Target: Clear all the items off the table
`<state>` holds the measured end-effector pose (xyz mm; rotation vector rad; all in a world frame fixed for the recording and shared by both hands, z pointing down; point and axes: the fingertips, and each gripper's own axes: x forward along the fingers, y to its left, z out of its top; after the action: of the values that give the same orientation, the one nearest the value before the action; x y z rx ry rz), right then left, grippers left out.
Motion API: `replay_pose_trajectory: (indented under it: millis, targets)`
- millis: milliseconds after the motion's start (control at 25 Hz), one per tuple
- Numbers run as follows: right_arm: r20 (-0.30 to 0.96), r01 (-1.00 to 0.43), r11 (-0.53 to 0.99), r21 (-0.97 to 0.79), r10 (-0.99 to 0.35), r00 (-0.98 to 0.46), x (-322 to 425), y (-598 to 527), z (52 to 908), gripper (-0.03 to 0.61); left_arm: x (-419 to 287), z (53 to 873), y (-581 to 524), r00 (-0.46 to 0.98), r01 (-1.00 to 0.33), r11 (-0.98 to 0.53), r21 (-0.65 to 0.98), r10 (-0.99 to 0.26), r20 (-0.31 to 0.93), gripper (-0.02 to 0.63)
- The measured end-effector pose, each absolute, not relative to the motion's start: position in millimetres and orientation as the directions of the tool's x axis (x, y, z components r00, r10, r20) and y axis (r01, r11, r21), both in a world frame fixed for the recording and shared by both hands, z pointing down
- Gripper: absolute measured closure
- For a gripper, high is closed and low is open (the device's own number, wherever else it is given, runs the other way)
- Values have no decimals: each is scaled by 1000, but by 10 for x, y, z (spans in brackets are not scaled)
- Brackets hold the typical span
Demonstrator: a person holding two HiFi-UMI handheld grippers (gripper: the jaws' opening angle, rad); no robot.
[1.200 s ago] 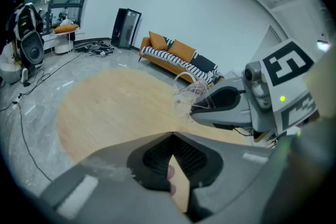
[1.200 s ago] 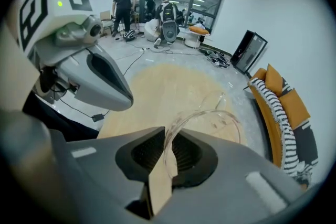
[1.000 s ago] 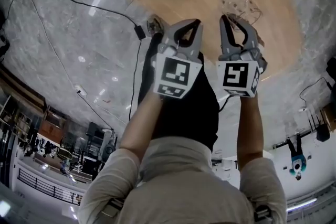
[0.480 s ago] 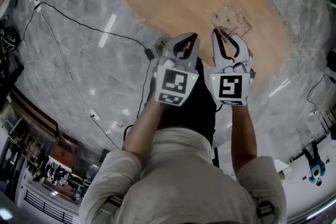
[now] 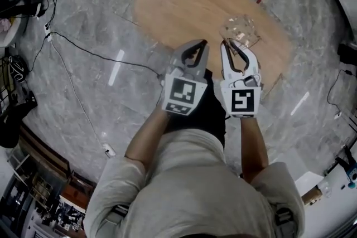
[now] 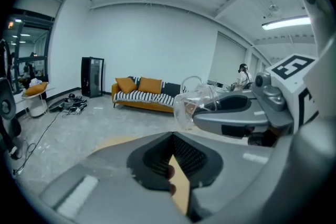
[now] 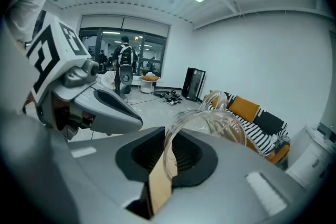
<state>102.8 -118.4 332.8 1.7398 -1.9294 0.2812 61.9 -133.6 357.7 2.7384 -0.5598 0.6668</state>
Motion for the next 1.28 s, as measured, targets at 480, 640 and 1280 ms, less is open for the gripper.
replay_pose_trajectory:
  millis: [480, 640, 1280]
  targets:
    - [351, -971, -5, 241, -932, 92, 764, -740, 2240, 529, 441, 2606, -958, 900, -279, -958, 66, -237, 366, 594]
    - [302, -968, -39, 247, -946, 116, 603, -661, 2046, 531, 314, 2463, -887, 914, -260, -963, 64, -224, 338, 594]
    - [160, -951, -205, 233, -956, 245, 837, 352, 1377, 531, 580, 1868, -7, 967, -140, -990, 21, -132, 219, 594]
